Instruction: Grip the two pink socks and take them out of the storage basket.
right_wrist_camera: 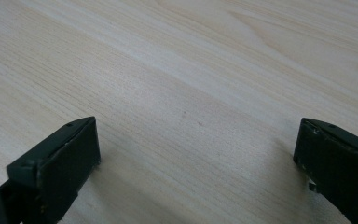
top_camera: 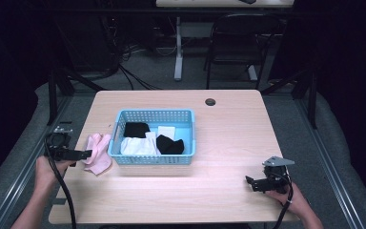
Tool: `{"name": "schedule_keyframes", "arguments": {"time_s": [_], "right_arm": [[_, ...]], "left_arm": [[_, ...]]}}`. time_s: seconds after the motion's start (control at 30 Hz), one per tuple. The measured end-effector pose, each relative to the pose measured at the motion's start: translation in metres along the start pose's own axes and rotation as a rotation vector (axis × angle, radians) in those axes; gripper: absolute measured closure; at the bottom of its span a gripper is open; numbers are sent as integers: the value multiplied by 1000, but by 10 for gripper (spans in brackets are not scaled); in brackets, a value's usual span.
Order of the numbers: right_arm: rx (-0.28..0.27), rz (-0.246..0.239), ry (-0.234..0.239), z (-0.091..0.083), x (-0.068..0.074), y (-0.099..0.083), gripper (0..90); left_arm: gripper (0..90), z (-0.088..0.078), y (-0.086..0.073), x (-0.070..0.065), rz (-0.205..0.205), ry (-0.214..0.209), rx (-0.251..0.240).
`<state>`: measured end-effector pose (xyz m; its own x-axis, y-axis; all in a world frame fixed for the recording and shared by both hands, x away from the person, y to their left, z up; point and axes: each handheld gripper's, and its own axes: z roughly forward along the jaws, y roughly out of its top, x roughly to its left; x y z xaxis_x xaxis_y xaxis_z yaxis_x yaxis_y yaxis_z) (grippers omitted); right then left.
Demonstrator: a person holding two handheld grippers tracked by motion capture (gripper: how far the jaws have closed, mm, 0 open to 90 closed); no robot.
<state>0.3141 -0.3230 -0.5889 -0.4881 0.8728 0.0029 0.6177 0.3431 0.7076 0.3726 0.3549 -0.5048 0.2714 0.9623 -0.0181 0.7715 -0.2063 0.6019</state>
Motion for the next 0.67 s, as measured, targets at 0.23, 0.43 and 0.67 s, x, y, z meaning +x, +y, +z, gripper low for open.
{"name": "schedule_keyframes", "arguments": {"time_s": [0.23, 0.43, 0.67], "right_arm": [[0, 1, -2, 0, 0, 0, 0], [0, 1, -2, 0, 0, 0, 0], [0, 3, -1, 0, 0, 0, 0]], "left_arm": [[0, 1, -33, -8, -17, 23, -59], [0, 10, -57, -14, -31, 42, -76], [0, 10, -68, -12, -37, 36, -85]]}}
